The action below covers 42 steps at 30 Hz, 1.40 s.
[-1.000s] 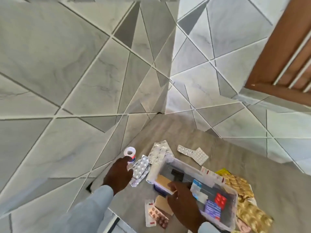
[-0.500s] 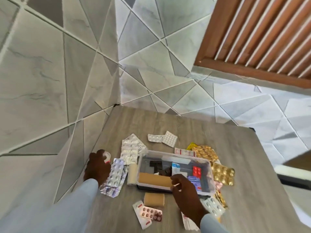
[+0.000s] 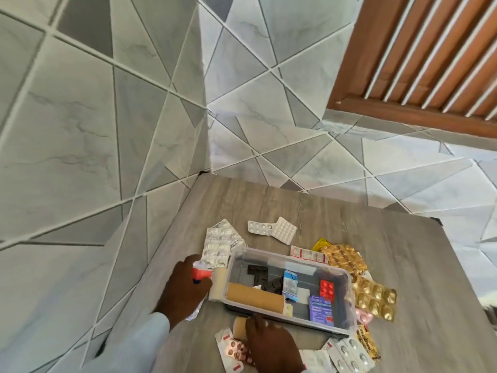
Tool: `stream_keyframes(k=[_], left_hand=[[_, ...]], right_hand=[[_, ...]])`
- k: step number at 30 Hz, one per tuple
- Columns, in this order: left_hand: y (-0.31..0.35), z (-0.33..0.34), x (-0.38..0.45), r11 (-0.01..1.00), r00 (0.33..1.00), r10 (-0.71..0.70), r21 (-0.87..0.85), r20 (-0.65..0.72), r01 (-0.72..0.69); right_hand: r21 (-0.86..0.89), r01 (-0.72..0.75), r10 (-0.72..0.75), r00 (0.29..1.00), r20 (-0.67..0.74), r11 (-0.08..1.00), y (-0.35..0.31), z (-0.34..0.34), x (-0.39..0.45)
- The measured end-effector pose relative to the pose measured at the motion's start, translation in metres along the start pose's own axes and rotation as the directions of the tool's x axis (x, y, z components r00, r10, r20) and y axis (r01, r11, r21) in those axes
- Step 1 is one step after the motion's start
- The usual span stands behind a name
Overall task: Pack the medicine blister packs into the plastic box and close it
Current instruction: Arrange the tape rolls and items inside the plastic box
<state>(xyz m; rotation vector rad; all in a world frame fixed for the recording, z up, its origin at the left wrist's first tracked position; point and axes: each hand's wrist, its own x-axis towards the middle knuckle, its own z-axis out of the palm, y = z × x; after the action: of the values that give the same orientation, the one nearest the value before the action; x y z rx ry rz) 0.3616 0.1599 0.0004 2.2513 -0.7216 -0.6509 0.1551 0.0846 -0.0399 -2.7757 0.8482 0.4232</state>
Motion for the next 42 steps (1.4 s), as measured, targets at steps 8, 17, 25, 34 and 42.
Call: stream_keyframes(k=[8,17,25,34,42], left_hand=[[0.017,-0.011,-0.007,0.998,0.998,-0.003,-0.056,-0.059,0.000],[0.058,0.005,0.026,0.984,0.976,0.172,-0.072,0.137,-0.163],[0.084,0.044,0.057,0.901,0.907,0.253,0.260,0.336,-0.347],[0.065,0.038,0.071,0.639,0.803,0.373,0.498,0.465,-0.586],[0.045,0.028,0.070,0.622,0.740,0.604,0.406,0.296,-0.669]], right_hand=[[-0.112,-0.040,0.019,0.984,-0.180,0.993,-0.002,0.016,0.017],[0.402,-0.198,0.194,0.980,0.051,0.894,0.008,-0.038,0.010],[0.677,-0.491,0.609,0.789,0.078,0.549,0.031,-0.064,0.075],[0.622,-0.532,0.520,0.824,0.224,0.575,0.029,-0.057,0.096],[0.578,-0.490,0.484,0.856,0.180,0.652,0.031,-0.056,0.097]])
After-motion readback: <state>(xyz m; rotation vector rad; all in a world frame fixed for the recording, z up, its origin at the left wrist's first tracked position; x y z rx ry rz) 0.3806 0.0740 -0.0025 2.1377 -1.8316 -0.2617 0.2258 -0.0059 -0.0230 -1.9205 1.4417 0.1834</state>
